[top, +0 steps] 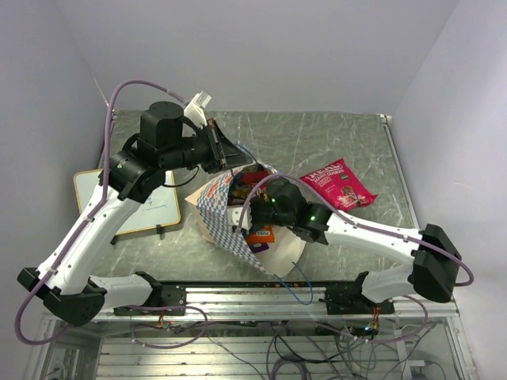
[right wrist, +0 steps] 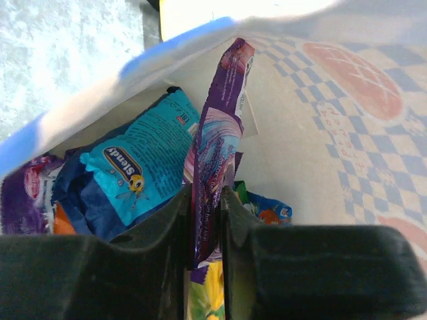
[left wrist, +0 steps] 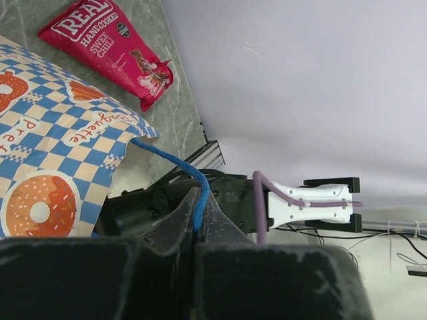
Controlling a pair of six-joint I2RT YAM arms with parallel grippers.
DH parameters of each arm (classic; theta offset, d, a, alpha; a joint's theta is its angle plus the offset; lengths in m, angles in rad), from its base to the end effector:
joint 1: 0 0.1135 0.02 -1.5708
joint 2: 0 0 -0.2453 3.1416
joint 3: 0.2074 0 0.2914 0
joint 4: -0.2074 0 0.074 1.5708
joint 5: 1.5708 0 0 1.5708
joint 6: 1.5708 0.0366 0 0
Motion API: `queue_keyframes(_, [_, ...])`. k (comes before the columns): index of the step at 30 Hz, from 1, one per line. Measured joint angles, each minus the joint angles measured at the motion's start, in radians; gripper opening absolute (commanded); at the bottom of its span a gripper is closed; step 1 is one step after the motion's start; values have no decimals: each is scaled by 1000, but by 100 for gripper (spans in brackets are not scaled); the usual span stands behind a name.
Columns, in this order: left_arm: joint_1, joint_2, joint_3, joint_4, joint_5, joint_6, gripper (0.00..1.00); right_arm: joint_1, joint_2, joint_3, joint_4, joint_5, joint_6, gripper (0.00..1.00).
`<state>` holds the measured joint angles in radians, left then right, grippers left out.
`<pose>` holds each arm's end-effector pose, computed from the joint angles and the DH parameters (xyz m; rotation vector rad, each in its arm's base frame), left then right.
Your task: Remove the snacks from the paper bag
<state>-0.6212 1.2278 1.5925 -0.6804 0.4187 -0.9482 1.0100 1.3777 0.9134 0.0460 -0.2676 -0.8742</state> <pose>0.2228 -0.1778 0.4689 -0.0226 2.1398 -1.4020 0.1804 0.3055 0.2358 -1.7057 1.0258 0.3537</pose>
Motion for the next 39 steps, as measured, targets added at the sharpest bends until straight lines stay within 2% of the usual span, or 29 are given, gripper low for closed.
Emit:
queue_keyframes(2, [0,-13,-18,4,0,-5,7,0,-34,-6,-23,-2,28,0])
queue_keyframes(10, [0,-29,-37,18,-11,-21,7,-1,-200,-17,-138,11,200,0])
queue_keyframes(17, [0,-25,-36,24,-42,-25,7,-1,-309,9,-263,116,435,0])
queue_keyframes(25, [0,-18,-34,18,-118,-24,7,-1,-407,214,-494,228,650,0])
queue_keyframes(31, [0,-20,-34,16,-174,-25,7,-1,-463,412,-546,317,736,0])
queue_keyframes(34, [0,-24,-34,14,-193,-25,7,0,-470,472,-544,408,770,0])
queue_keyframes(39, [0,-24,-34,9,-199,-25,7,0,-425,517,-521,737,861,0])
